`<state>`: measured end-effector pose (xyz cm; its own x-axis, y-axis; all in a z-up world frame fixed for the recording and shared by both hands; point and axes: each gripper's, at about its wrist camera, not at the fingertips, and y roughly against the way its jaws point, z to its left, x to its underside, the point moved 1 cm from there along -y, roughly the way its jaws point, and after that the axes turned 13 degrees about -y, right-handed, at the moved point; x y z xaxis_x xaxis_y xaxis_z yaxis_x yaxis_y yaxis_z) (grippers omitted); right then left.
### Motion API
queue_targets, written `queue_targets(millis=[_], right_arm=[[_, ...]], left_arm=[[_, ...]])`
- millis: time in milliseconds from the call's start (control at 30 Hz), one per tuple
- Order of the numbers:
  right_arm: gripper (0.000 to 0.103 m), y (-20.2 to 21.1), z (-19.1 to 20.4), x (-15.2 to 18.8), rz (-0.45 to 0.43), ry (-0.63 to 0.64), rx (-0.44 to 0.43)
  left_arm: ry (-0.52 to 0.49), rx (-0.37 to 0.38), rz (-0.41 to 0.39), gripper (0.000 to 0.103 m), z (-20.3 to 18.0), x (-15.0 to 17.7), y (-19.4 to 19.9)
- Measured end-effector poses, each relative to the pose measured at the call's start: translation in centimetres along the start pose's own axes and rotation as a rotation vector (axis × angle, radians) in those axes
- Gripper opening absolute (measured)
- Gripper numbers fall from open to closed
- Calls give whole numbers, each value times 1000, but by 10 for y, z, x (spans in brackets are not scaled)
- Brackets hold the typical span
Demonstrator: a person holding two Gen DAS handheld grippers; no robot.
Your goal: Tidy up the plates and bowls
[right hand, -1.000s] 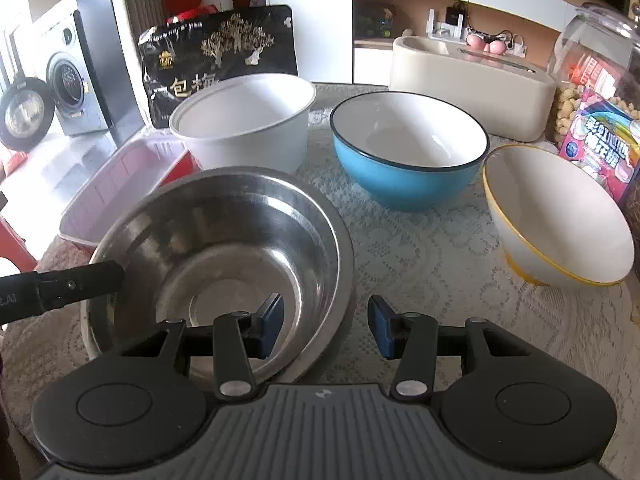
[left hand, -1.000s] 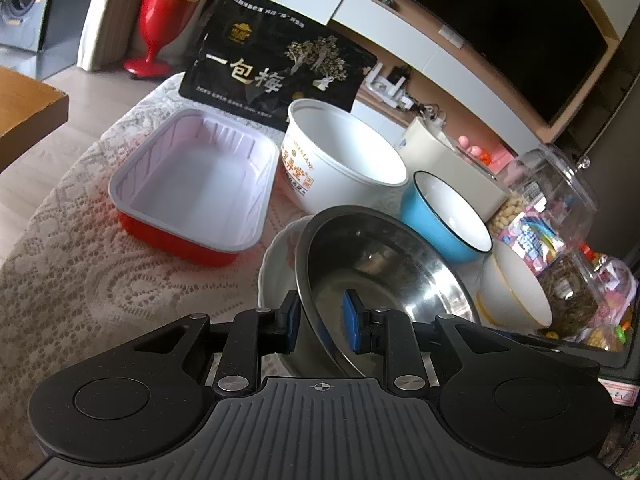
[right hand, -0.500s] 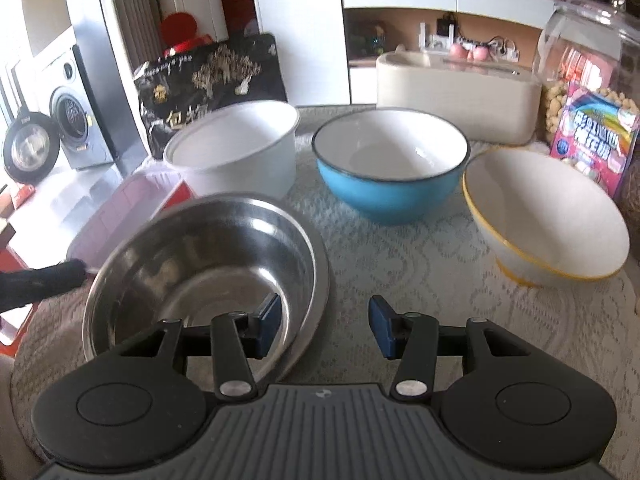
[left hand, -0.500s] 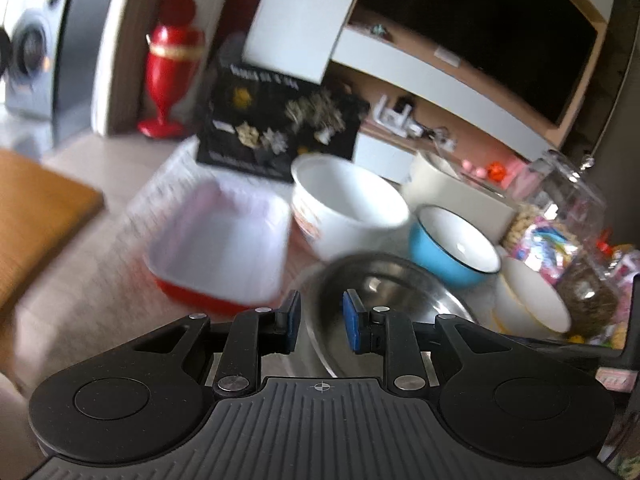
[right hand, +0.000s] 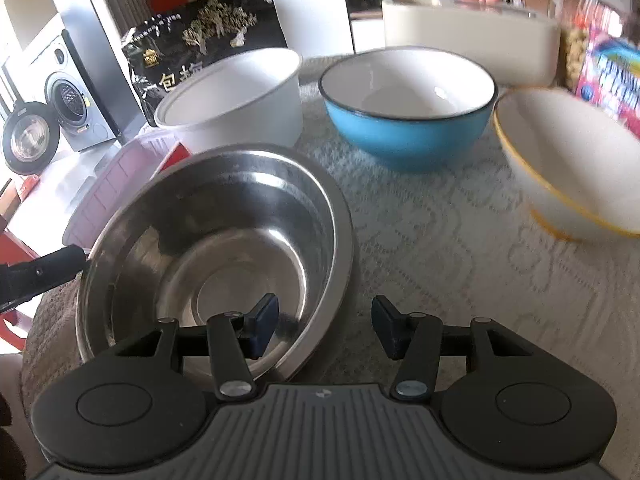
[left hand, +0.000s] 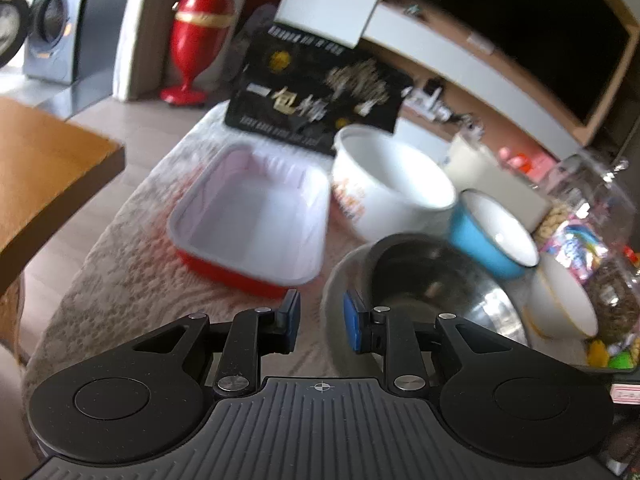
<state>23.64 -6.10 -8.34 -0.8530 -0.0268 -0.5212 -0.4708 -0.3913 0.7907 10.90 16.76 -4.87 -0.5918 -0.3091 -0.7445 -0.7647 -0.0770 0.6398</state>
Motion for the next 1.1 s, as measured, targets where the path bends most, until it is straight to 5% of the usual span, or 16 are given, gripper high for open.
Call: queue_targets(millis=[167,367,467,700,833,1100], right_arm=[[52,-1,4,1,10,14,-10],[54,-1,11,2,21,30,-28],[53,-1,7,2,24,22,-57],[53,1,3,6,10,41,-84],[54,2,2,8,2,59,-91],[55,2,0,5,9,47,-99]], left_arm=[[64,31,16,26,11,3,-2],[127,193,-96,26,22,-12,23],[126,256,-61,26,17,-18,19],[-13,134,43,26,-11,-17,-5],[-137,-10,30,45,-20,-11,-6],[-74,47,85,47,-9,-8,-19]])
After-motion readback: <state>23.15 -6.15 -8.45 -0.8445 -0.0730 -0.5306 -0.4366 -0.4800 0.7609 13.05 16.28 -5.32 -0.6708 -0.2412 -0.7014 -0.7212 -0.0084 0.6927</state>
